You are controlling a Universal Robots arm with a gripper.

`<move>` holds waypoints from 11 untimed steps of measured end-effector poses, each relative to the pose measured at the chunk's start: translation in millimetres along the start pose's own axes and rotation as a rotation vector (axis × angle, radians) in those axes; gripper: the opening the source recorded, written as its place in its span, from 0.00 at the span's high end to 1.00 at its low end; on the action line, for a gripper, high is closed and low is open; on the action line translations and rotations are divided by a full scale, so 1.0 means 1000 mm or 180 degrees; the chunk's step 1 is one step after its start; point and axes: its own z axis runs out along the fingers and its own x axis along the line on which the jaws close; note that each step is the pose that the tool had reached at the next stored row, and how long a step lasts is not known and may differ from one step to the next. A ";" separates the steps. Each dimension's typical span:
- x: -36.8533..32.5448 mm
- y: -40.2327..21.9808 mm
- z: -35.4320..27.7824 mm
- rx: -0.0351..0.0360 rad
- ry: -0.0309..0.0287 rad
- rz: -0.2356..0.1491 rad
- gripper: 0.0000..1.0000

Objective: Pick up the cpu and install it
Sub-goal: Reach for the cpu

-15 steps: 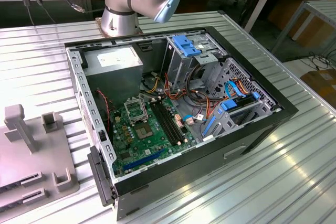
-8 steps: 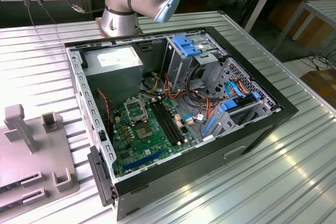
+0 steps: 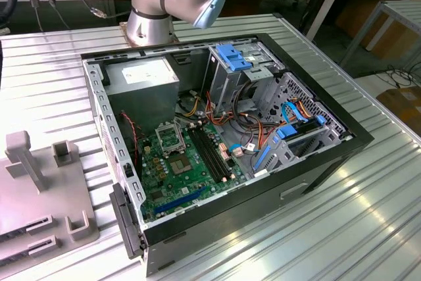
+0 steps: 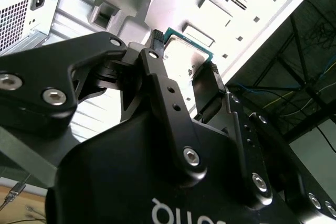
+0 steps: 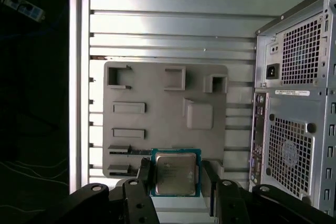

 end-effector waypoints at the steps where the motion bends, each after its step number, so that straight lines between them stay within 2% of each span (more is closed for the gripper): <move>1: -0.0010 0.0000 0.0000 0.0000 0.0000 0.0000 0.53; 9: -0.0114 -0.0003 -0.0001 0.0001 0.0000 0.0000 0.53; 11: -0.0160 -0.0004 -0.0001 0.0001 0.0000 0.0000 0.53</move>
